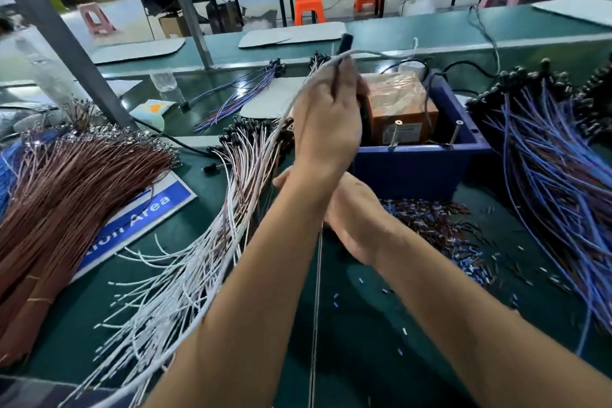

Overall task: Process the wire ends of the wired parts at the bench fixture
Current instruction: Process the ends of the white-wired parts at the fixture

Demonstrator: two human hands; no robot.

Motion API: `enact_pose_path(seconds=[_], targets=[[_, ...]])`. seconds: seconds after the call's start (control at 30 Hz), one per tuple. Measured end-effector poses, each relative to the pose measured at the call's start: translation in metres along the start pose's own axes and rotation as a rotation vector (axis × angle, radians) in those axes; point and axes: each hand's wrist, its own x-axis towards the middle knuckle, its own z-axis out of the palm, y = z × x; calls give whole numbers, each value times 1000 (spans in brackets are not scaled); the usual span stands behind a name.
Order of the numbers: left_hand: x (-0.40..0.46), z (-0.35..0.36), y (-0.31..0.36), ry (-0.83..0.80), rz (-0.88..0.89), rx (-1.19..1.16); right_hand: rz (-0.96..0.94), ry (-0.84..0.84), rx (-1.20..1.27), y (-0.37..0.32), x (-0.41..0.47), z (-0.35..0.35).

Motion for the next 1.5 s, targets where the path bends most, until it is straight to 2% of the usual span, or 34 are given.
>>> enact_pose_path(seconds=[0.1, 0.17, 0.27, 0.37, 0.47, 0.57, 0.67, 0.73, 0.8, 0.93, 1.13, 1.23, 1.27, 1.3, 1.4, 1.43, 1.5], targets=[[3, 9, 28, -48, -205, -479, -40, -63, 436, -14, -21, -14], [9, 10, 37, -4, -421, -831, -74, -125, 492, -24, -34, -29], [16, 4, 35, 211, -684, -1200, -129, -160, 306, -35, -49, -62], [4, 1, 21, 384, -867, -1230, -116, -68, -91, -49, -65, -96], [-19, 10, 9, 351, -940, -1234, -137, 98, -556, -59, -74, -119], [-37, 24, 8, 373, -884, -1242, -131, 114, -632, -62, -75, -125], [-43, 35, 13, 496, -804, -1240, -40, -83, -654, -60, -75, -116], [-40, 38, 13, 547, -757, -1236, -58, -161, -676, -56, -77, -114], [-38, 38, 9, 538, -737, -1213, -102, -104, -625, -54, -78, -121], [-48, 40, -9, 343, -667, -1080, -160, 42, -587, -59, -82, -142], [-116, 74, -46, 71, -208, -447, -118, 185, -823, -60, -83, -170], [-123, 75, -49, -9, -109, -251, -73, 193, -904, -57, -85, -177], [-120, 73, -46, -12, -150, -318, -64, 189, -924, -55, -85, -178], [-115, 72, -41, 9, -275, -473, -62, 190, -939, -54, -85, -179], [-99, 65, -33, 108, -858, -1197, -107, 206, -924, -52, -85, -180], [-97, 63, -34, 175, -969, -1338, -129, 204, -889, -52, -84, -179], [-103, 62, -34, 308, -1078, -1481, -172, 168, -828, -54, -83, -176]])
